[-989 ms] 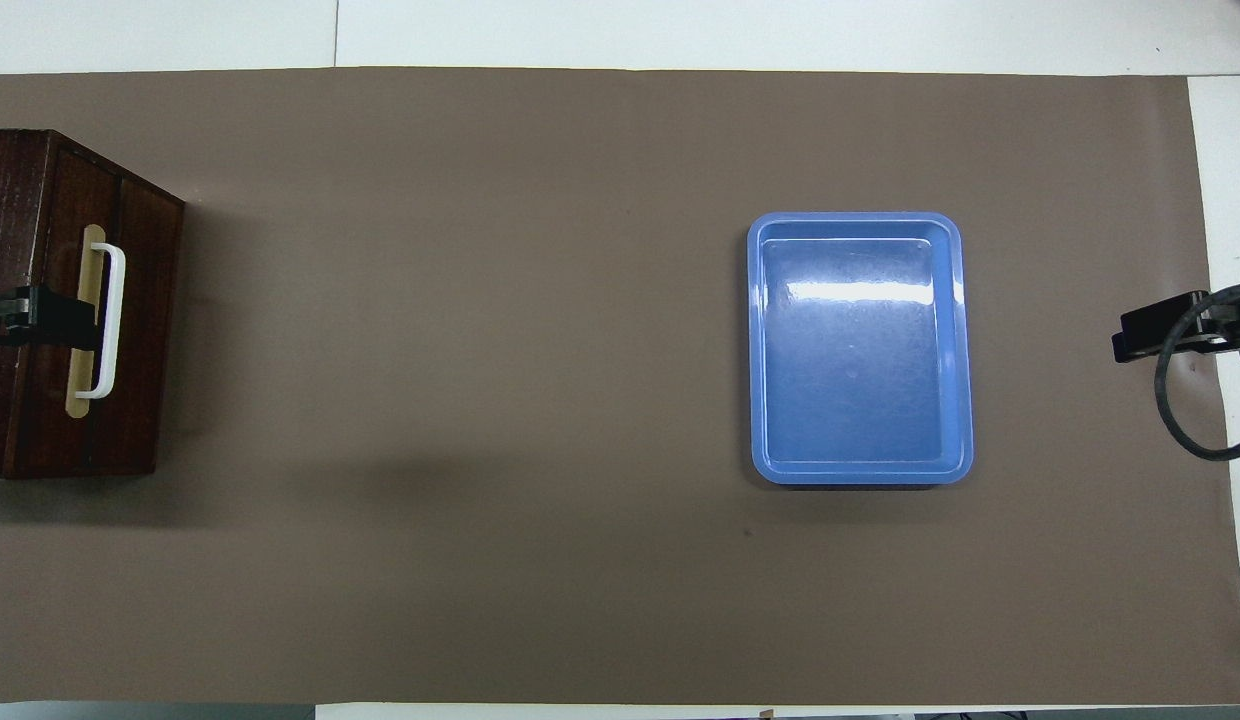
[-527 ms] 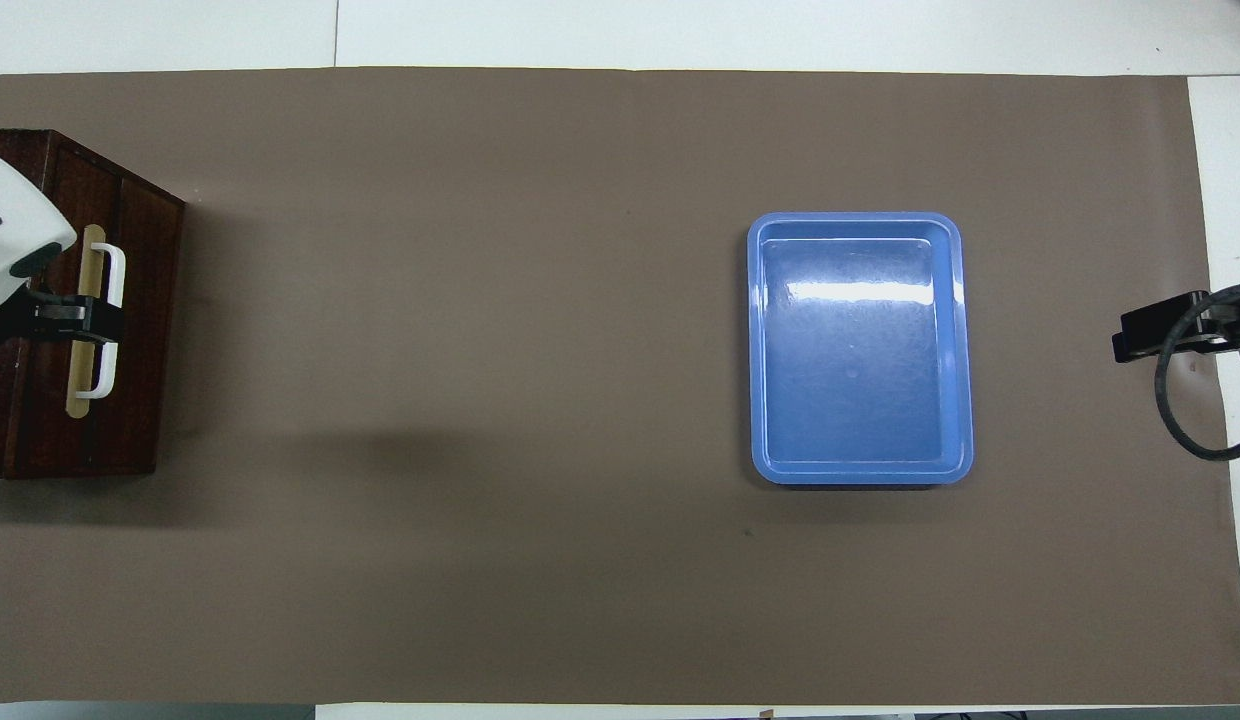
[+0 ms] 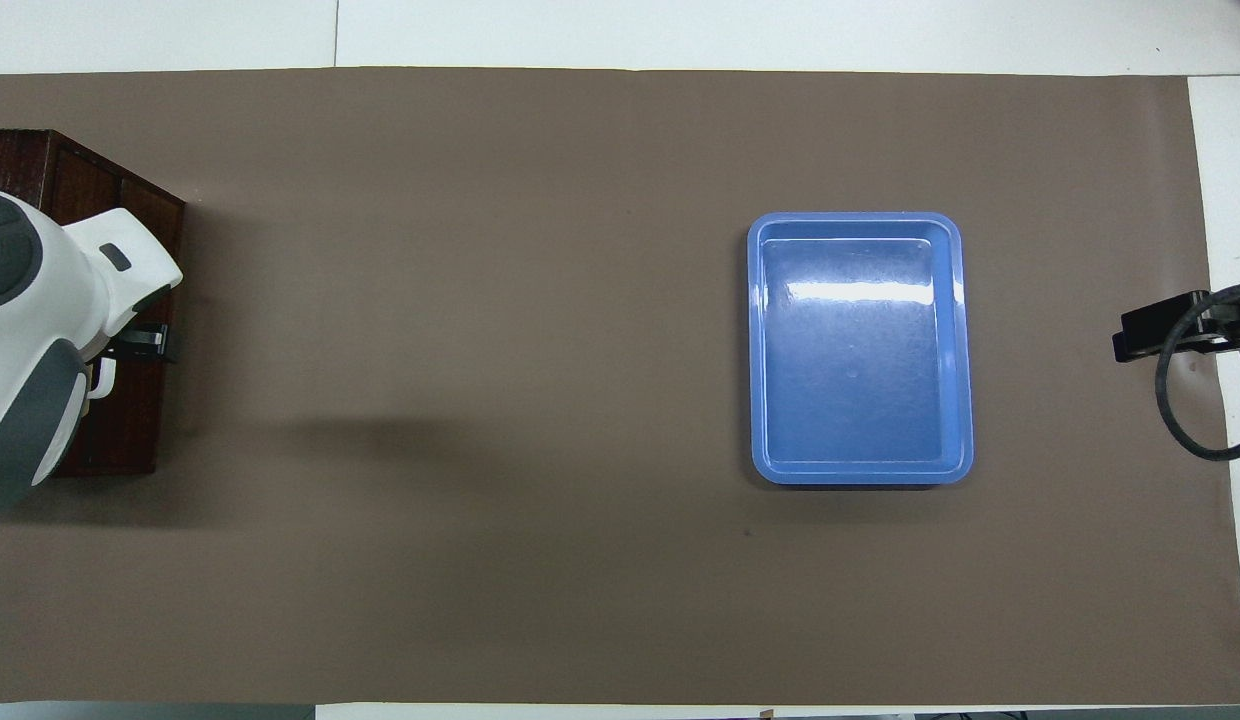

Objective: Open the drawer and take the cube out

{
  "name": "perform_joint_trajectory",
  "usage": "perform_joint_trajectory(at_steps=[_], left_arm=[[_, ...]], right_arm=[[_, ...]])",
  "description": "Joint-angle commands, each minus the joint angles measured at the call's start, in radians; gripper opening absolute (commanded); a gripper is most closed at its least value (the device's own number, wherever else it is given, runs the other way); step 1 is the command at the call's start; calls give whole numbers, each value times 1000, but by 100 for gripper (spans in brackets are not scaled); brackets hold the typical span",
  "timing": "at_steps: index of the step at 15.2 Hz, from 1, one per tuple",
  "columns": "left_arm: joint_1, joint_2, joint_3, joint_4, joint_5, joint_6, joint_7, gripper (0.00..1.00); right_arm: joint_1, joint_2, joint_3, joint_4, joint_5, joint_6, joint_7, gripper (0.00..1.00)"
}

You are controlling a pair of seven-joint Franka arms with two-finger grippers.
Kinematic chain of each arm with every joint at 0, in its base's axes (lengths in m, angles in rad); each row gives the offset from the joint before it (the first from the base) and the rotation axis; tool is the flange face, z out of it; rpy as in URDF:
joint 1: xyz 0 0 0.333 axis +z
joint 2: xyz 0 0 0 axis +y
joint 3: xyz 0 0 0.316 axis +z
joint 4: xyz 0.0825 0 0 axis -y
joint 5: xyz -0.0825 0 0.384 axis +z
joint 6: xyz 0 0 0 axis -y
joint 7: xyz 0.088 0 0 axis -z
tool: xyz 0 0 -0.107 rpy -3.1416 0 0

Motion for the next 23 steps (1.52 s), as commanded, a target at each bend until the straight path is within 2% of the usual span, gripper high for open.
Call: perform_joint_trajectory(at_steps=[1, 9, 15, 23], left_arm=[[2, 7, -1, -56, 28, 79, -46, 100], [17, 75, 0, -71, 93, 162, -52, 100], [51, 85, 6, -103, 94, 262, -49, 100], [55, 108, 11, -126, 119, 311, -49, 100]], right_arm=[[-19, -2, 8, 4, 24, 32, -22, 100], [-17, -2, 9, 1, 22, 32, -24, 100], [-19, -2, 9, 2, 24, 33, -25, 100], [-19, -4, 9, -1, 24, 30, -37, 100]])
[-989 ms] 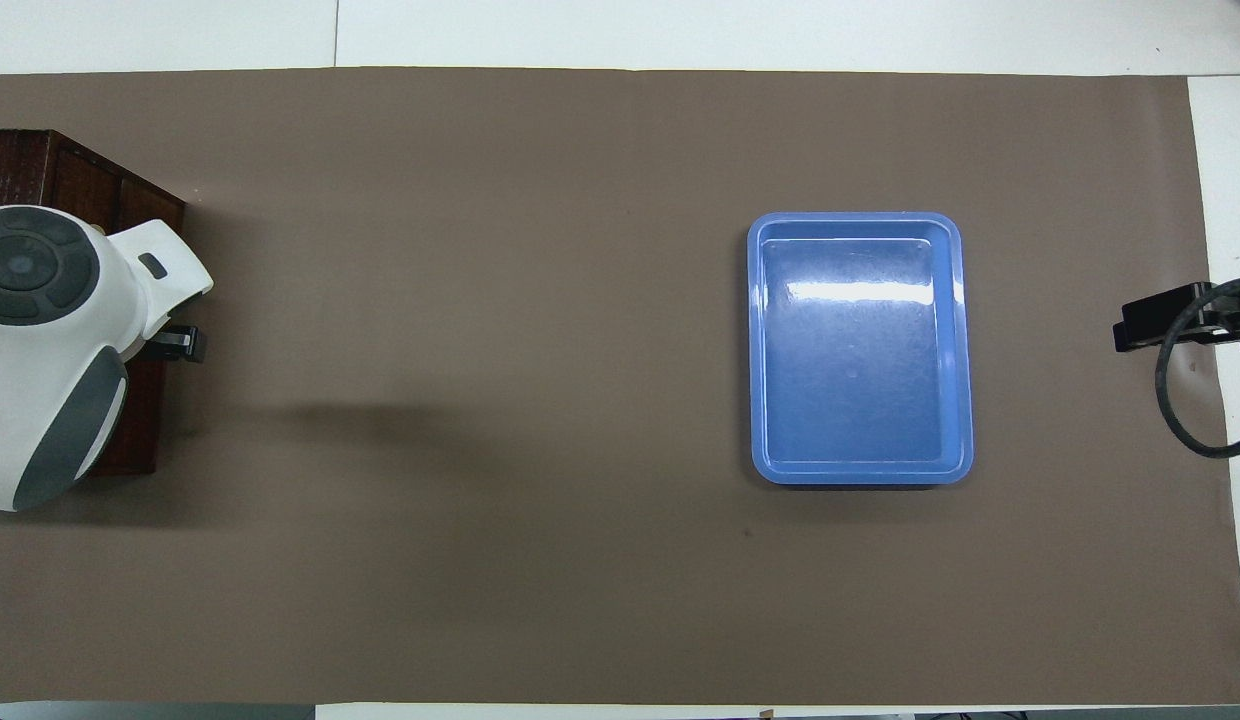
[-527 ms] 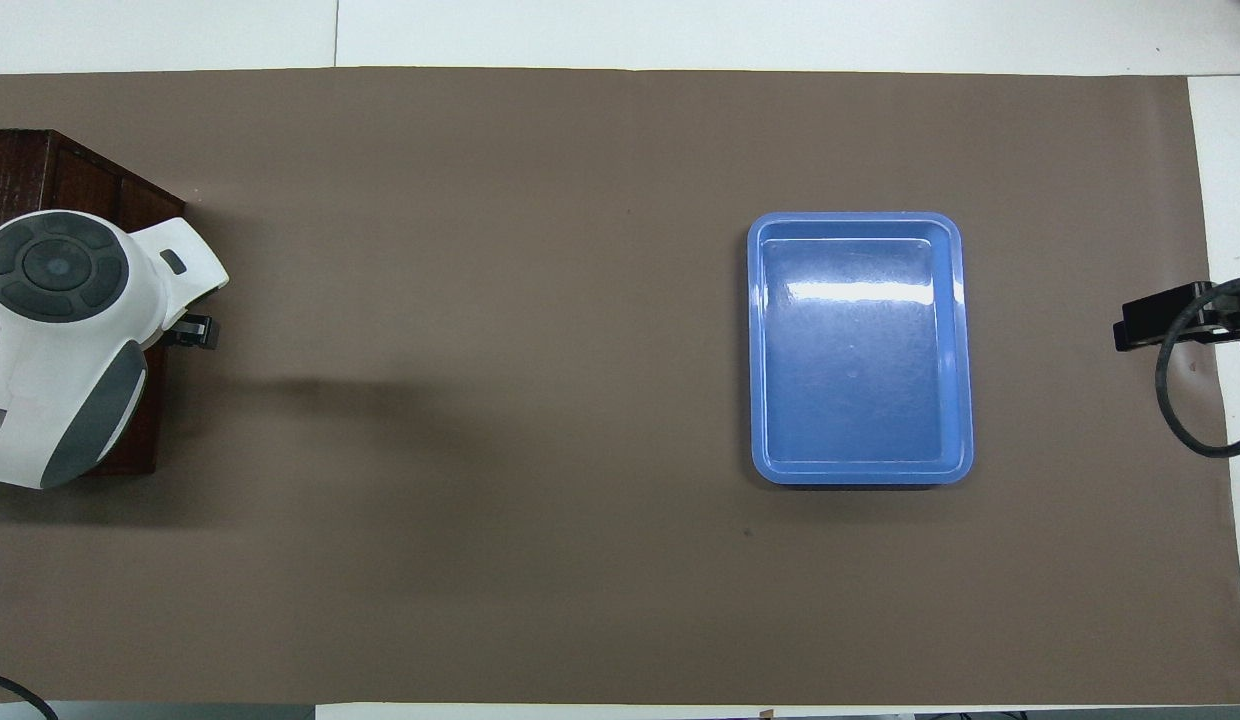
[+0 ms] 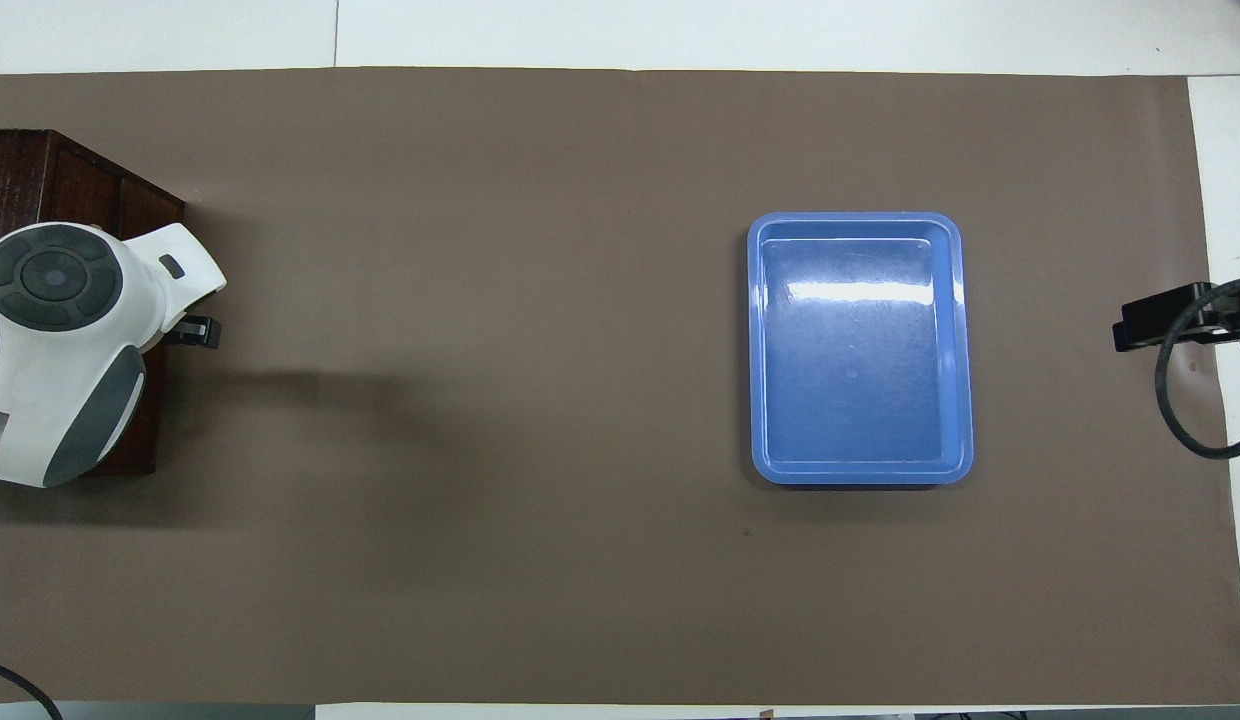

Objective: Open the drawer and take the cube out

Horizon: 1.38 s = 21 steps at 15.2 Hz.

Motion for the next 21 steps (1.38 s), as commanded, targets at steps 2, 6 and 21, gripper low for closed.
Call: perform_joint_trajectory(at_steps=[2, 6, 21], left_arm=[[6, 13, 1, -26, 41, 49, -12, 100], [5, 40, 2, -26, 42, 61, -13, 100], [-5, 41, -4, -27, 41, 72, -17, 100]], right_arm=[[-17, -4, 8, 0, 24, 9, -30, 100], [-20, -2, 8, 3, 24, 1, -31, 100], [-25, -2, 5, 2, 24, 1, -80, 100]])
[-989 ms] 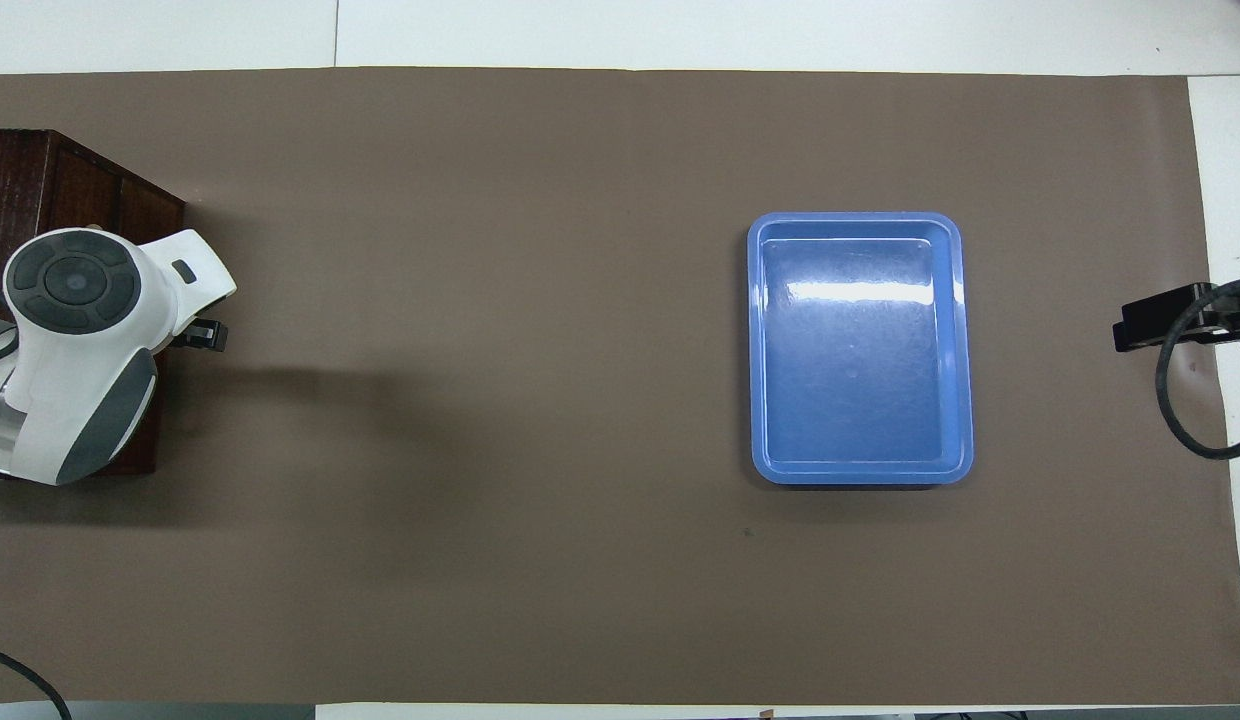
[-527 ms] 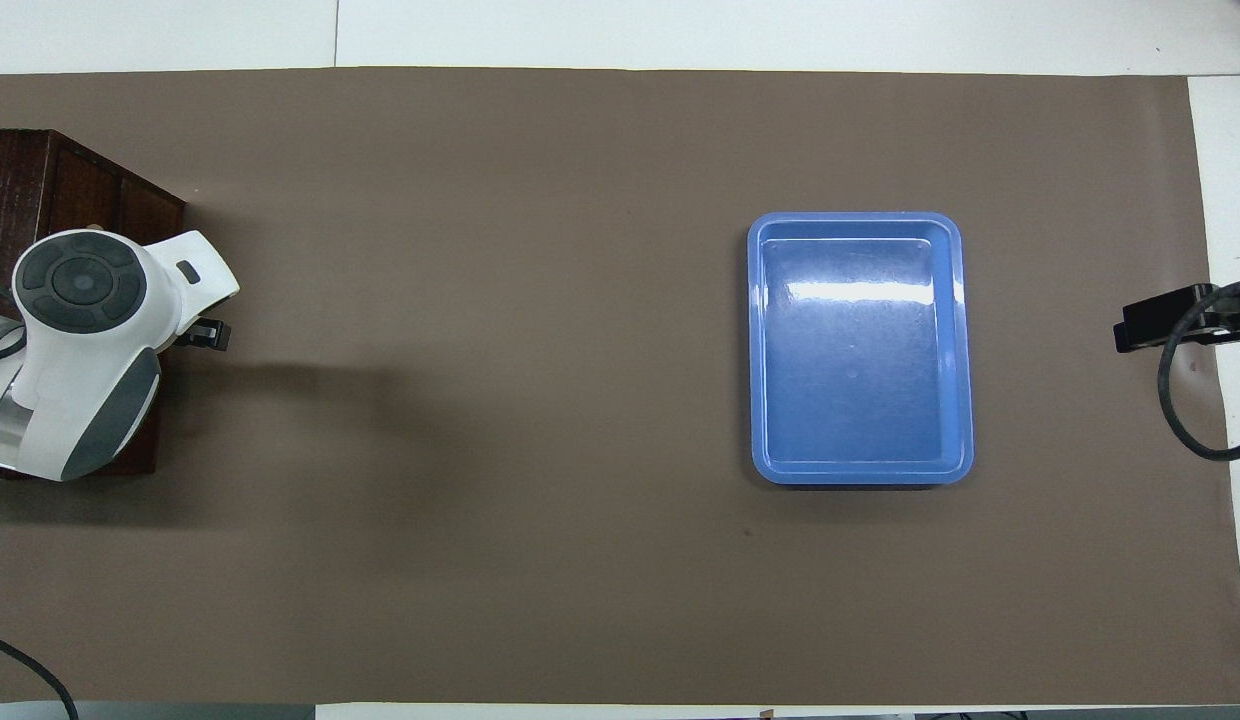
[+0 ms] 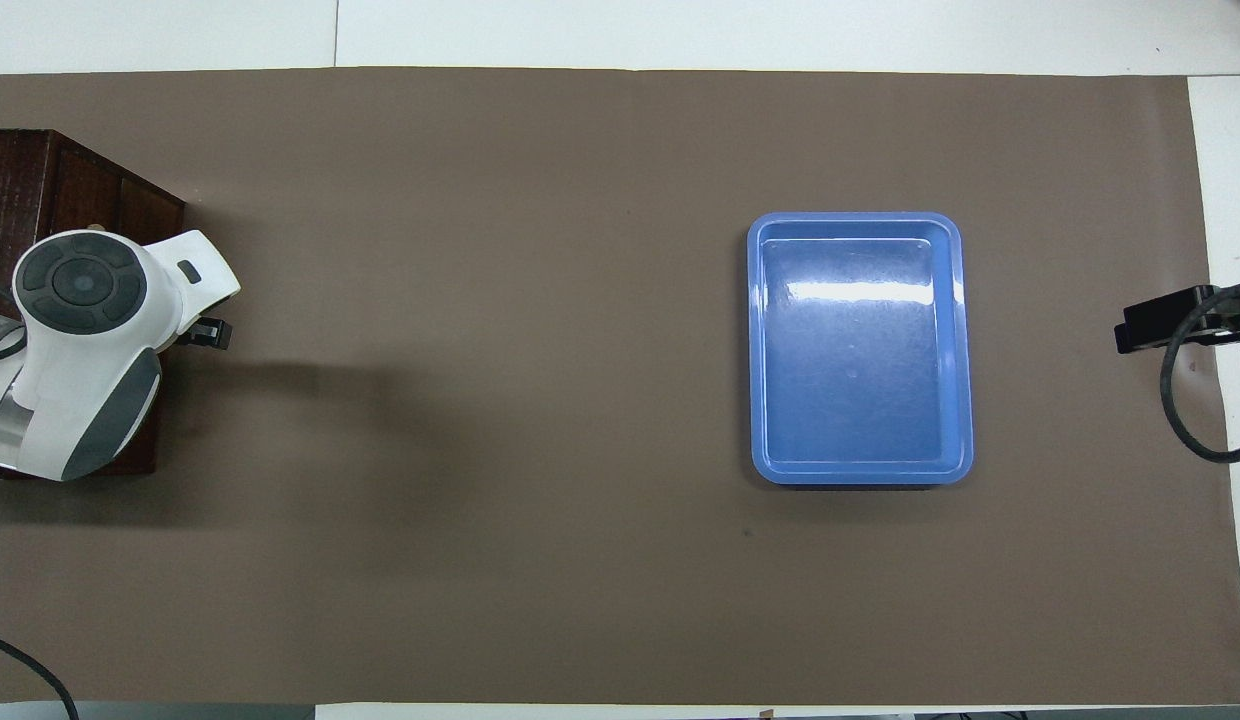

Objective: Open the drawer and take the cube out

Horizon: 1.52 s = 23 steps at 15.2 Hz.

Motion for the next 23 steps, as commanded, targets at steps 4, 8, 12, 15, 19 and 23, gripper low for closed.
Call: perform_joint_trajectory(at_steps=[4, 8, 12, 15, 19, 23], left_arm=[[-13, 6, -11, -18, 14, 20, -32, 100], [-18, 4, -25, -16, 13, -3, -42, 100], [-19, 4, -66, -16, 6, -22, -90, 100], [-19, 3, -114, -9, 3, -65, -116, 100], [-18, 4, -168, -4, -23, -78, -119, 100], [-19, 6, -209, 16, -61, -120, -122, 100]], right_arm=[[-30, -4, 9, -1, 22, 1, -45, 100], [-33, -2, 7, 0, 22, 1, -47, 100], [-33, -2, 7, 2, 22, 1, -45, 100], [-33, -2, 7, 0, 22, 2, -45, 100], [-32, -2, 9, 3, 22, 7, -45, 100], [-32, -2, 9, 0, 22, 6, -45, 100]])
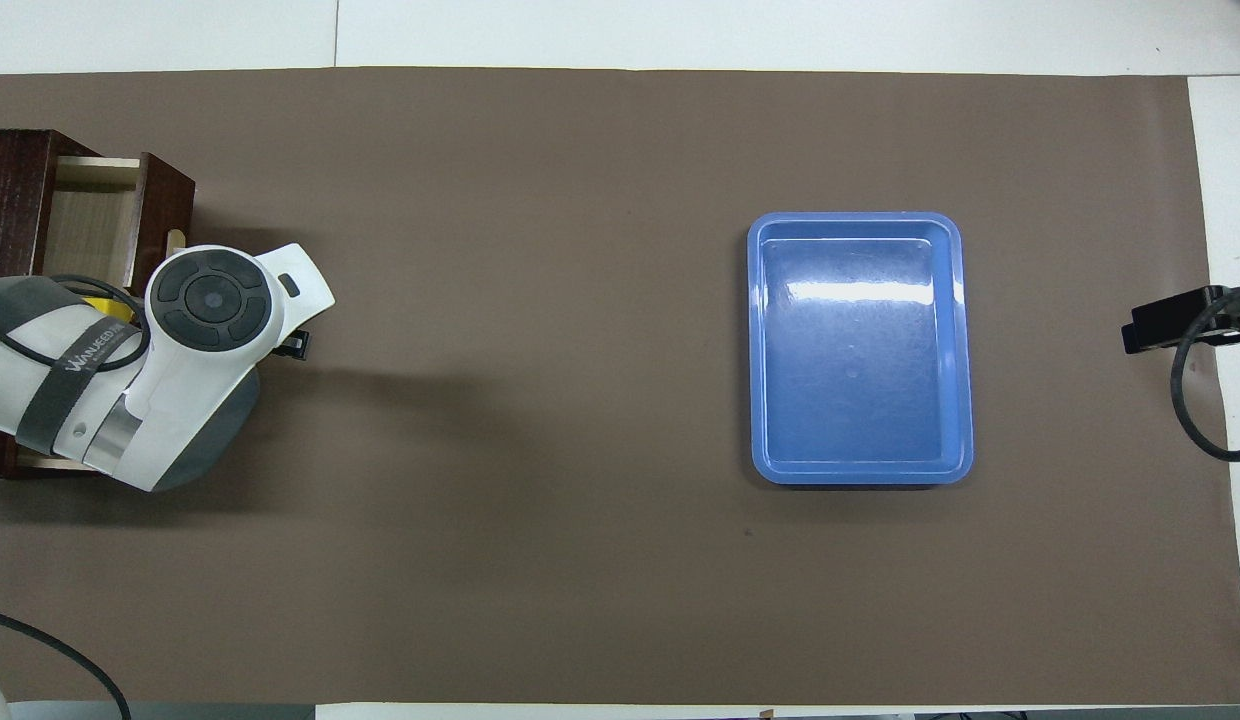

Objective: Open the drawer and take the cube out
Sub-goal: 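Pull the drawer open toward the table center with the left gripper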

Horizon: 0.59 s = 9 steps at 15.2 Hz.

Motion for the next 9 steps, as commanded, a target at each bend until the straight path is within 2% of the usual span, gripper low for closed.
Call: perform_joint_trajectory(at_steps=[1, 9], left_arm=[[-16, 7, -39, 11, -51, -30, -19, 100], [-16, 7, -58, 16, -51, -43, -41, 100]], right_arm=[[-24, -2, 11, 2, 22, 6, -35, 100], [-24, -2, 11, 0, 22, 1, -34, 100]])
